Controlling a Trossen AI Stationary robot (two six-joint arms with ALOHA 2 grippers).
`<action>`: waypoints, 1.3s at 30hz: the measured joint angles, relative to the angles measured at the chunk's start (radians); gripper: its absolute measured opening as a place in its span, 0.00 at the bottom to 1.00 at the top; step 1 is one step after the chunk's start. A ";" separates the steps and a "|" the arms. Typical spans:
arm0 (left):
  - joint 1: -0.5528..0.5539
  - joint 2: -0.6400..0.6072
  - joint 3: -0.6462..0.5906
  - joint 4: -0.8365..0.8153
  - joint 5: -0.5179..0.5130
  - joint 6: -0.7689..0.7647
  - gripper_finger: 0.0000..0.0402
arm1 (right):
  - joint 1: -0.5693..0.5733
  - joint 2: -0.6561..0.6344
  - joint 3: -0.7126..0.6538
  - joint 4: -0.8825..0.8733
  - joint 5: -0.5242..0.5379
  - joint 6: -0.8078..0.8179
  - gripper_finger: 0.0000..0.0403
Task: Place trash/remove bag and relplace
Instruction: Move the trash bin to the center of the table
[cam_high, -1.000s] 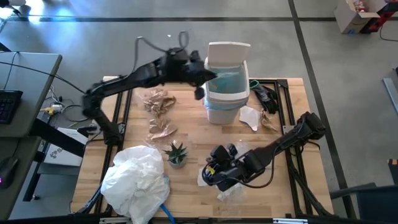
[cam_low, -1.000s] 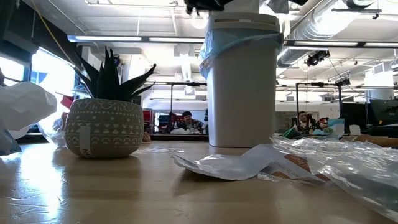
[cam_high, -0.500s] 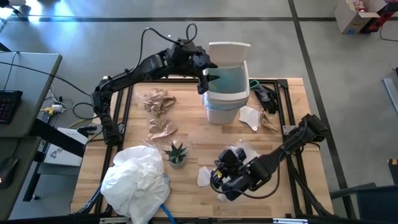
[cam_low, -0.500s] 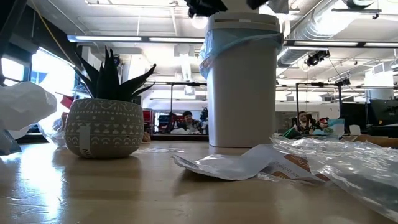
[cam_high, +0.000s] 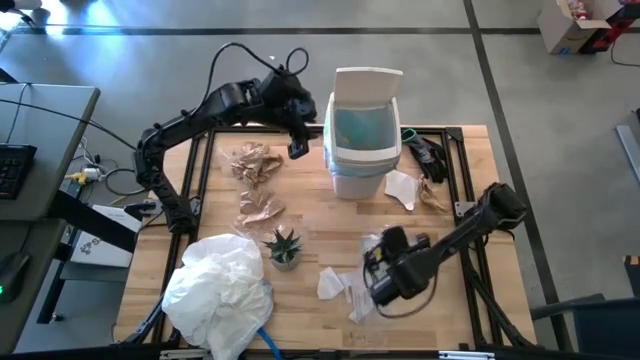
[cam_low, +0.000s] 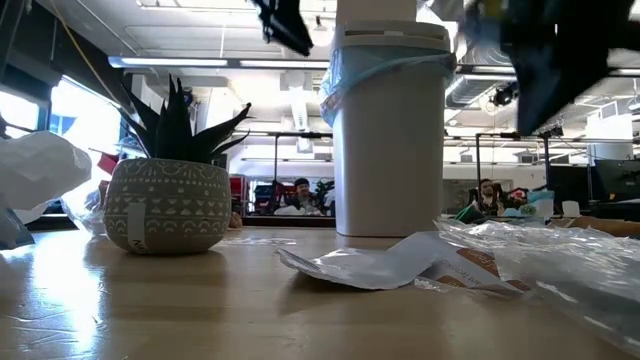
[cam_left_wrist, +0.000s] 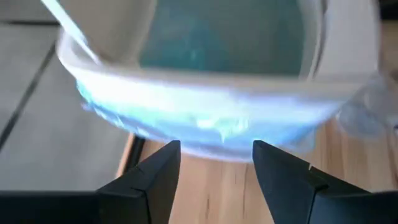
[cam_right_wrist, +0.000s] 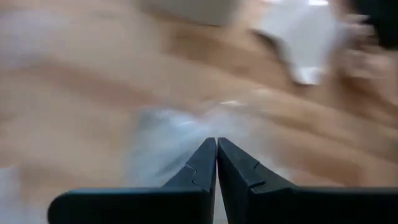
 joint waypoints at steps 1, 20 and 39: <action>0.005 -0.009 -0.034 0.005 0.002 -0.001 0.44 | -0.011 0.000 -0.032 -0.015 -0.006 0.025 0.00; 0.128 -0.109 -0.678 0.676 0.222 -0.314 0.33 | -0.299 -0.378 -0.600 0.157 0.409 0.253 0.00; 0.135 0.027 -0.684 0.917 0.132 -0.568 0.33 | -0.811 -0.638 -0.719 1.191 0.341 -0.859 0.00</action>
